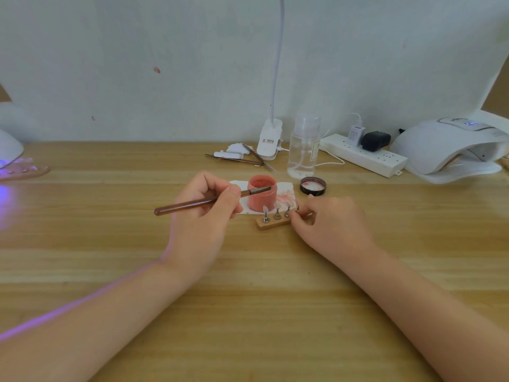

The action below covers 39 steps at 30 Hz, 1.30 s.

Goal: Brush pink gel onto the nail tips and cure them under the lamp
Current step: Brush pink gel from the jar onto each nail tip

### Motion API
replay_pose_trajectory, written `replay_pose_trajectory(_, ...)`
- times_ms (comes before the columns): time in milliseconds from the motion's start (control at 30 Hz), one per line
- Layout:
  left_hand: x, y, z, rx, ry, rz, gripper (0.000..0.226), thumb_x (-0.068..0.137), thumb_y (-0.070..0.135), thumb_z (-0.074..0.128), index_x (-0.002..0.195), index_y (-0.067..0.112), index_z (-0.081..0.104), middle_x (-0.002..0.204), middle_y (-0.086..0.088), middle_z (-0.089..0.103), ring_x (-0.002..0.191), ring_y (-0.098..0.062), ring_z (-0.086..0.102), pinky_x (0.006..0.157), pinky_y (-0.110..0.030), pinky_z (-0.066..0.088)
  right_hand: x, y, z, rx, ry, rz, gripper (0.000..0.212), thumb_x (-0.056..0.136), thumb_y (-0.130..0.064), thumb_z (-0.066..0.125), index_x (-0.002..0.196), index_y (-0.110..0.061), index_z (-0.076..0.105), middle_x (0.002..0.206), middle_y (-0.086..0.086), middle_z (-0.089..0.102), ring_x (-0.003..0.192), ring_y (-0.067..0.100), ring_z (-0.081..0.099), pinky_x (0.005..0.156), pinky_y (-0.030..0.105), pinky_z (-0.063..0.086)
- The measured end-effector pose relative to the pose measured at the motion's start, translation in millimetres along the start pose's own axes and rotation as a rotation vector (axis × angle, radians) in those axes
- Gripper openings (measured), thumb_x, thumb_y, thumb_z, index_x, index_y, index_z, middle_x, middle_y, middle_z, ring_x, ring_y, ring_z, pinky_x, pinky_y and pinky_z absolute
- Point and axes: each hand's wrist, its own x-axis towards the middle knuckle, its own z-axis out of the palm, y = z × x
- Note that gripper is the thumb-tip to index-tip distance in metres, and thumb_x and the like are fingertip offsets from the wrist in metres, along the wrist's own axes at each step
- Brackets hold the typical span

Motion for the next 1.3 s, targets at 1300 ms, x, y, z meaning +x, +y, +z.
replay_pose_trajectory(1300,0.8,-4.7,-0.1,0.012,-0.004,0.035,0.019,0.091,-0.002,0.055,0.075,0.009,0.055,0.058,0.007,0.063,0.056,0.001,0.057,0.056,-0.011,0.045,-6.8,-9.5,-3.3,-0.007,0.049,-0.271,0.024,0.093,-0.029,0.048,0.085,-0.011,0.062,0.073,0.004,0.061,0.066,0.027,0.057,0.055,0.037,0.047)
